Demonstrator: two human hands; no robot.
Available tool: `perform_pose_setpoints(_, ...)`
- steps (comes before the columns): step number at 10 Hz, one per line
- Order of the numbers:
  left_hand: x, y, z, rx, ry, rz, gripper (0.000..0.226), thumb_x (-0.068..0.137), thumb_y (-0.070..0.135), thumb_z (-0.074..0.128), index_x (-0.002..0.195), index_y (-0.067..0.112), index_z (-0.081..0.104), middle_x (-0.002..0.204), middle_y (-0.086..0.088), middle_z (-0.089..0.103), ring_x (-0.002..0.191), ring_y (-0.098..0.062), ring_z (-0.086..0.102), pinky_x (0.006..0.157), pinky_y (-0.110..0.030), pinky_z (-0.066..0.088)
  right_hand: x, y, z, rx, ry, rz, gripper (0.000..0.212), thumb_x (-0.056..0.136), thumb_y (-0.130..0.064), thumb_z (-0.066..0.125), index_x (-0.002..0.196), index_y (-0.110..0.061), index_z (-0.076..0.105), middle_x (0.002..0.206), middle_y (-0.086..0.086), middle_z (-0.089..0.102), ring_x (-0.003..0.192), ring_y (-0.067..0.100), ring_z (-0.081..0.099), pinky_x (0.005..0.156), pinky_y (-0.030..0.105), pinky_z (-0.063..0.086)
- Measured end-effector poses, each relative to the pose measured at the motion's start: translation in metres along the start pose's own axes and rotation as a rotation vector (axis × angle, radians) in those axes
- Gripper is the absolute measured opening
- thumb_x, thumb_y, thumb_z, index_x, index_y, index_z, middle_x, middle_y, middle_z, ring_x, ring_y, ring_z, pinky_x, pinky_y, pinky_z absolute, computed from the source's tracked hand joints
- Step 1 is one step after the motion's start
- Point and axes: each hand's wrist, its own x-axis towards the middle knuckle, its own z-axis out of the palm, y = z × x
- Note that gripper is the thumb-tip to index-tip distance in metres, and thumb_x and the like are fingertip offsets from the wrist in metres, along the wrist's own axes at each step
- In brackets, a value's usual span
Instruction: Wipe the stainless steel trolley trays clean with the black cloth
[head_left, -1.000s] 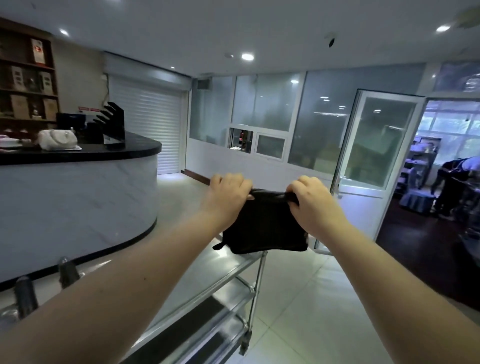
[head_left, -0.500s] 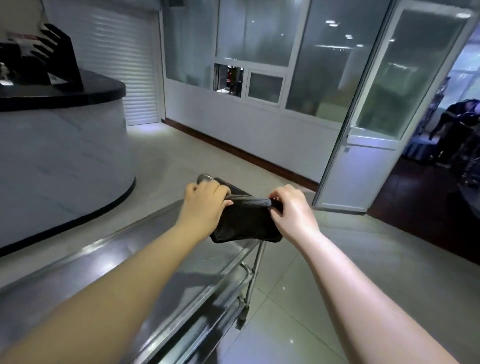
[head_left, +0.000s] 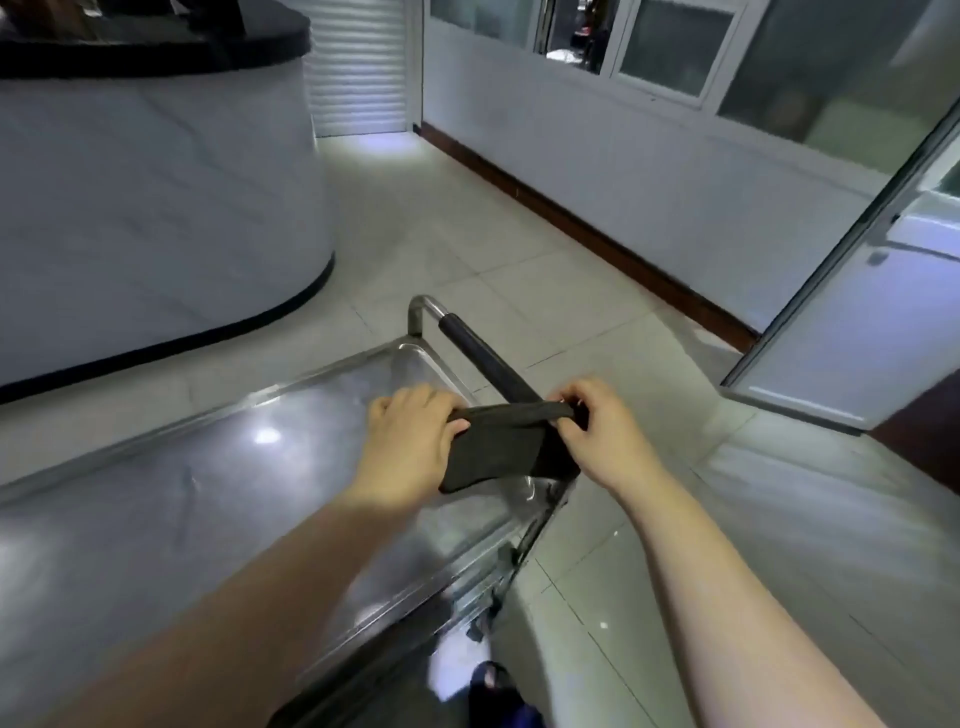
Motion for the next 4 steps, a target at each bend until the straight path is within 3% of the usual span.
perform_pose_setpoints(1, 0.024, 0.014, 0.026, -0.045, 0.015, -0.084, 0.013, 0.097, 0.024, 0.056, 0.104, 0.023, 0.068, 0.1, 0.002, 0.061, 0.099, -0.023, 0.055, 0.088, -0.039, 0.032, 0.042, 0.035, -0.009, -0.003, -0.074, -0.003, 0.03, 0.078, 0.006, 0.063, 0.083, -0.024, 0.061, 0.089, -0.005, 0.054, 0.085, 0.011, 0.049, 0.076, 0.018, 0.038)
perform_pose_setpoints(2, 0.07, 0.019, 0.044, -0.031, 0.022, -0.198, 0.015, 0.097, 0.027, 0.053, 0.102, 0.026, 0.067, 0.098, 0.01, 0.058, 0.096, -0.017, 0.056, 0.082, -0.034, 0.031, 0.098, 0.055, -0.022, -0.026, -0.168, -0.008, 0.035, 0.078, -0.003, 0.066, 0.076, -0.037, 0.057, 0.085, -0.013, 0.054, 0.077, 0.002, 0.046, 0.07, 0.003, 0.032)
perform_pose_setpoints(3, 0.128, 0.014, 0.059, -0.003, 0.055, -0.31, 0.019, 0.098, 0.025, 0.05, 0.103, 0.023, 0.068, 0.102, 0.006, 0.057, 0.1, -0.02, 0.054, 0.082, -0.035, 0.036, 0.17, 0.065, -0.017, -0.03, -0.18, -0.007, 0.029, 0.08, -0.009, 0.065, 0.081, -0.037, 0.062, 0.087, -0.015, 0.056, 0.086, 0.011, 0.055, 0.071, 0.013, 0.04)
perform_pose_setpoints(4, 0.173, -0.004, 0.063, 0.077, 0.082, -0.473, 0.024, 0.097, 0.014, 0.049, 0.113, 0.019, 0.066, 0.118, -0.003, 0.056, 0.11, -0.026, 0.05, 0.09, -0.039, 0.035, 0.222, 0.059, 0.01, -0.248, -0.233, 0.021, 0.037, 0.088, -0.021, 0.064, 0.123, -0.033, 0.061, 0.119, 0.0, 0.057, 0.115, 0.025, 0.049, 0.093, 0.039, 0.045)
